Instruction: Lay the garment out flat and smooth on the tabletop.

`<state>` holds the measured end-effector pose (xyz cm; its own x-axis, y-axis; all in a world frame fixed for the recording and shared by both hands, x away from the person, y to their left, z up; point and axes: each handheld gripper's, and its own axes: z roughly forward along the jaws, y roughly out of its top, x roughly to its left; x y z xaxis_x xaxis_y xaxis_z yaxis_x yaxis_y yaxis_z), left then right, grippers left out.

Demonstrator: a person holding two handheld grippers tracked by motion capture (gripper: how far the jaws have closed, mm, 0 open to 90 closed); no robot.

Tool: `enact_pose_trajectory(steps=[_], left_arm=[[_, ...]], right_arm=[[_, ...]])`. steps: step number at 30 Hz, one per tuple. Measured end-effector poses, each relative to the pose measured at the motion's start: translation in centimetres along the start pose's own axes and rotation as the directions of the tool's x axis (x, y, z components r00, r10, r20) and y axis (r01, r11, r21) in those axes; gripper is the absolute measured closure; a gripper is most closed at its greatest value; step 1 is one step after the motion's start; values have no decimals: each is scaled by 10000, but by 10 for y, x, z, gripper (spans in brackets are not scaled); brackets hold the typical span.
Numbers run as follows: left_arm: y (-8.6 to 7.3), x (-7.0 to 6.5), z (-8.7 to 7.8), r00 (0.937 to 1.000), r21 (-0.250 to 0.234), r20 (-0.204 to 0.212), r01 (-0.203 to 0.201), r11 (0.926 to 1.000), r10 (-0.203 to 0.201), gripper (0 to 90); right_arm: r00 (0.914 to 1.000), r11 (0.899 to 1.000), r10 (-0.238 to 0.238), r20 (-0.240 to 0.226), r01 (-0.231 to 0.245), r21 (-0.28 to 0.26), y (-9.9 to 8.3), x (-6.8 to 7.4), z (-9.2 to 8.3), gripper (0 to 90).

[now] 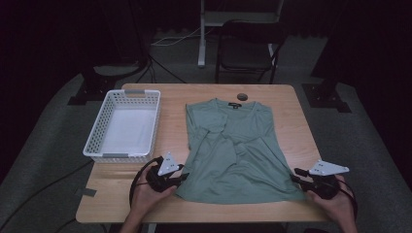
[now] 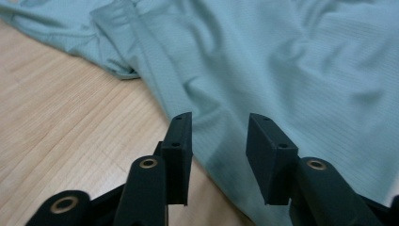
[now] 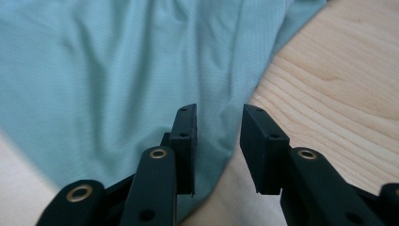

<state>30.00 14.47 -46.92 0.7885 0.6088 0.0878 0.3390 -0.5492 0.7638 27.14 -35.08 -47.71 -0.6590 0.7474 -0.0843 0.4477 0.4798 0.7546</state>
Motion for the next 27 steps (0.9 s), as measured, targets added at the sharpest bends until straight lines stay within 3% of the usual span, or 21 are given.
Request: enact_pose_trajectory(steps=[4, 8, 11, 15, 22, 27], left_arm=[[2, 9, 11, 9995, 72, 78, 292, 9995, -293, 600], [3, 13, 18, 9994, 341, 172, 304, 9990, -310, 589], [1, 15, 21, 9991, 357, 188, 372, 9987, -379, 589], [-1, 18, 21, 9975, 240, 448, 537, 9983, -548, 609], [0, 11, 17, 9971, 441, 755, -49, 9990, 16, 838], [-7, 3, 7, 9944, 490, 1020, -321, 9983, 270, 863]], right_arm=[[10000, 9997, 34, -17, -33, 261, 3, -4, 16, 624], [9996, 9996, 197, -201, -193, 205, 6, -7, 21, 602], [9970, 9987, 460, -618, -446, 240, 6, -12, 22, 591], [9935, 9986, 475, -1035, -448, 284, 6, -14, 22, 671], [9918, 9992, 210, -1258, -168, 350, 4, -13, 18, 861], [9914, 9989, -13, -1309, 73, 456, -4, -7, 7, 873]])
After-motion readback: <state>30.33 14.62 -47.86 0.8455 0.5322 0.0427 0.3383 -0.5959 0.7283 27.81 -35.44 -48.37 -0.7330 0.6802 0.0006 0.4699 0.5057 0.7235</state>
